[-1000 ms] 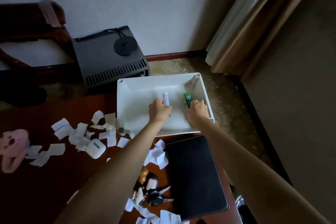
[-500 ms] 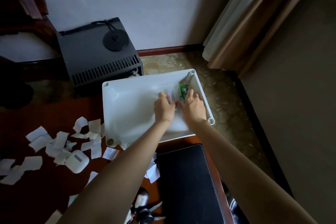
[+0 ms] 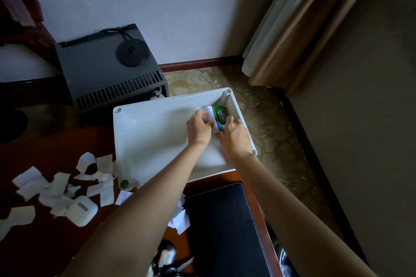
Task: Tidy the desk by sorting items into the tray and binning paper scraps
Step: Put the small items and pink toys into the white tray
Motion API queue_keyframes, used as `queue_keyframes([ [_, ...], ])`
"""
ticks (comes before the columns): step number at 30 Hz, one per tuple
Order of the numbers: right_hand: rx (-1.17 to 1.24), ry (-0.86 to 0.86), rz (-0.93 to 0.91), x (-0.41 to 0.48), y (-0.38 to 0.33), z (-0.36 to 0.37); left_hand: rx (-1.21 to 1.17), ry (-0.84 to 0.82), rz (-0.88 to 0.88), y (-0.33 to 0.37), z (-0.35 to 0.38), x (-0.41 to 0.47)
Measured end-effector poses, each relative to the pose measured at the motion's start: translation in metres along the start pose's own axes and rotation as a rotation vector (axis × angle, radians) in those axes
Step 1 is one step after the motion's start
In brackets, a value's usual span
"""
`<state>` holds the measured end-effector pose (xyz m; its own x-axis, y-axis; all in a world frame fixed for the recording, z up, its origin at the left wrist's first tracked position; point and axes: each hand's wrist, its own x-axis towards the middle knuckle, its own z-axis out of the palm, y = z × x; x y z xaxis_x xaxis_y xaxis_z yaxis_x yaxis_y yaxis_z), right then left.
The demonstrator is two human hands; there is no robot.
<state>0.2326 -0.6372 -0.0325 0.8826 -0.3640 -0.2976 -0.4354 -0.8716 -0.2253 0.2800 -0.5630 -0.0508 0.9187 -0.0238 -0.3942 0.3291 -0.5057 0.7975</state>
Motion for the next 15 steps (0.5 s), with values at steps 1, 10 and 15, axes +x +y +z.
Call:
queue_keyframes([
  [1,0.001,0.002,-0.001,0.0,0.0,0.0,0.008,0.0,0.009,0.001,0.0,0.001],
  [10,0.094,0.053,-0.013,-0.006,0.002,-0.001,0.052,-0.022,0.065,0.006,-0.001,-0.003],
  [15,0.147,0.04,-0.013,-0.011,0.001,-0.007,0.096,-0.069,0.06,0.008,-0.01,-0.013],
])
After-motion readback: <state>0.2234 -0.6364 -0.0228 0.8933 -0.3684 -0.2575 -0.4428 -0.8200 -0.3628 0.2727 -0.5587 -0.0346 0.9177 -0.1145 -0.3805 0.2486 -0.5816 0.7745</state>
